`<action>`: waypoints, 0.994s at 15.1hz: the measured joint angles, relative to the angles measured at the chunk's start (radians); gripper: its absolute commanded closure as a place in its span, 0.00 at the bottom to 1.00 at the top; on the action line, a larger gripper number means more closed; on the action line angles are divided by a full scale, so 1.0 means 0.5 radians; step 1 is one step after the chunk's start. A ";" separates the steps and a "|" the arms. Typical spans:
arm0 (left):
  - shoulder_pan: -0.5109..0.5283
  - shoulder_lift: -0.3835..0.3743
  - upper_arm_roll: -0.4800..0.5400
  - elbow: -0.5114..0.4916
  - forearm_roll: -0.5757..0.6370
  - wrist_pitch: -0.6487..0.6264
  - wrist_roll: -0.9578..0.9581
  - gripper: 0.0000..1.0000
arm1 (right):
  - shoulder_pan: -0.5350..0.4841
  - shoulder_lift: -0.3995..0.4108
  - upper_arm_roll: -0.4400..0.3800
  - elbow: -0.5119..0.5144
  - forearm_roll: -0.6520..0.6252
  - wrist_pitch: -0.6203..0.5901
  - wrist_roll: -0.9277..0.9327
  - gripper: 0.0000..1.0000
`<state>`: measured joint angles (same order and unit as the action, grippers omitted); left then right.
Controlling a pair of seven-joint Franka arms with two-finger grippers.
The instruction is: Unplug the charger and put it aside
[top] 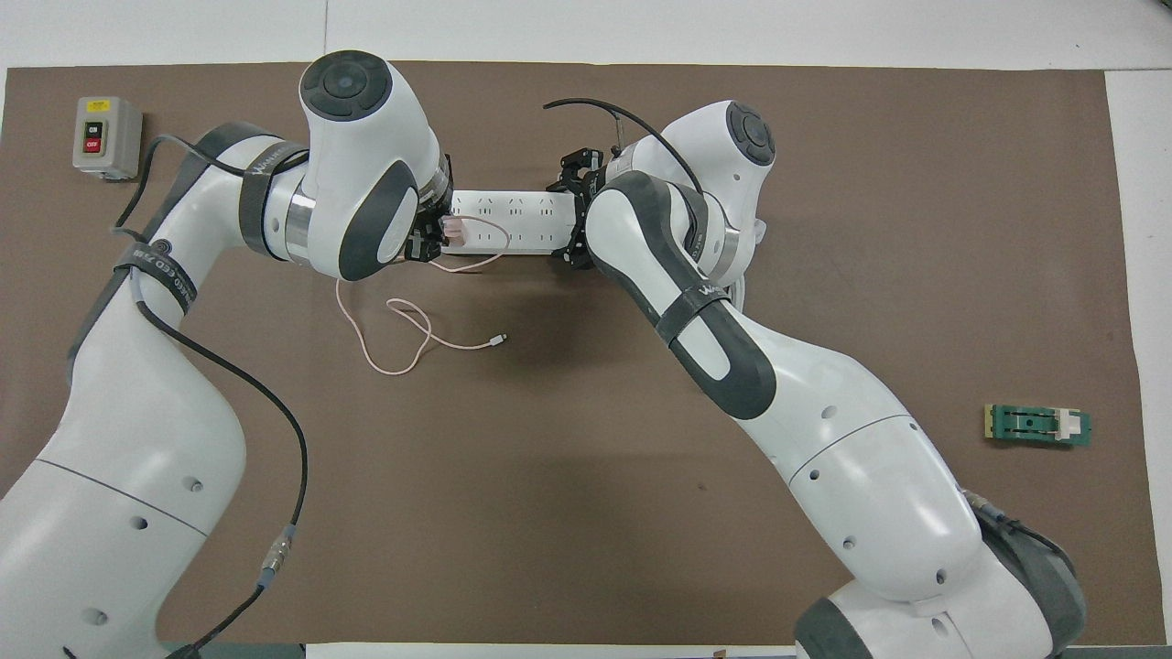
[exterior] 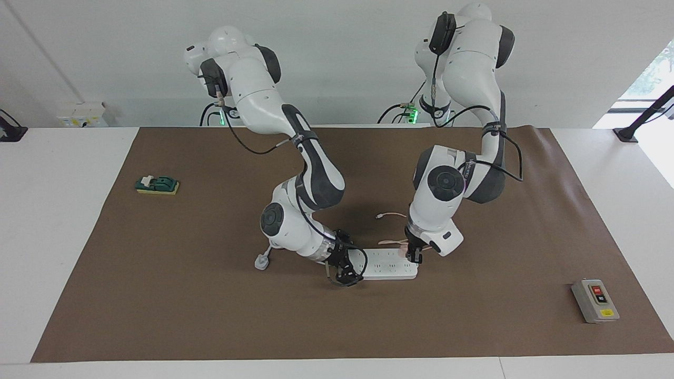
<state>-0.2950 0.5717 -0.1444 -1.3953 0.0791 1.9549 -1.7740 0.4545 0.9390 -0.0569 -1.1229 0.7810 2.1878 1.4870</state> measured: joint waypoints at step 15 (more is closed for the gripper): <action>0.003 -0.643 0.010 -0.527 -0.007 -0.238 1.012 1.00 | 0.001 -0.001 0.001 -0.003 0.000 0.017 -0.011 0.00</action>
<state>-0.2934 0.2501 -0.1396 -1.6586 0.0757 1.8360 -1.2679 0.4549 0.9386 -0.0563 -1.1241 0.7810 2.1963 1.4816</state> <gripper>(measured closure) 0.683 0.000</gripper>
